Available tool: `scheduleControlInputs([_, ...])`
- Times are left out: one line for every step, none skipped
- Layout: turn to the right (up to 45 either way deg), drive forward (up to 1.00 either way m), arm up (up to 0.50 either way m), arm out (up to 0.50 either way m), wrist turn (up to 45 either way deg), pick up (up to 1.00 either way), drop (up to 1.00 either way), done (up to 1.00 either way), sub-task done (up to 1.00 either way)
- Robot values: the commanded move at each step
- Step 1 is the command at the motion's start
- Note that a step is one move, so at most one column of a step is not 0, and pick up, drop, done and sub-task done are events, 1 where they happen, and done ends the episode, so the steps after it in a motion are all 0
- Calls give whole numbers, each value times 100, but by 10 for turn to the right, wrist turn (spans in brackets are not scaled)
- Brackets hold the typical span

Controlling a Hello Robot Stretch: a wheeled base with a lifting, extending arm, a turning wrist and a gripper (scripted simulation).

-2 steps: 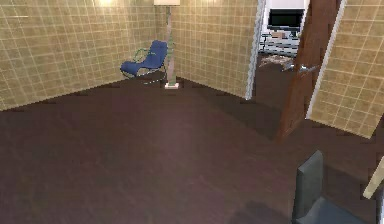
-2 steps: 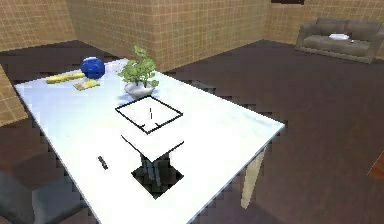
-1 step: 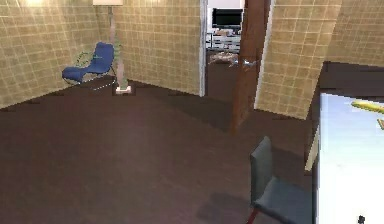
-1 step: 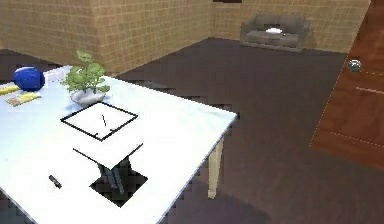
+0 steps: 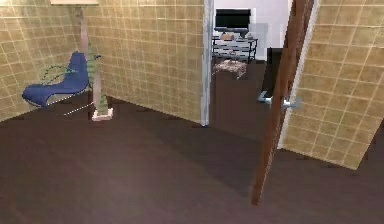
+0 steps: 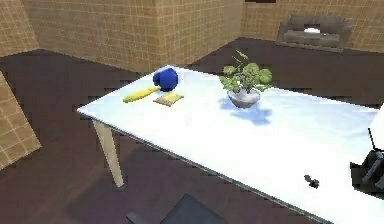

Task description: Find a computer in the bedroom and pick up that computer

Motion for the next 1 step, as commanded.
scheduleControlInputs([0,100,0,0,0,0,0,0,0])
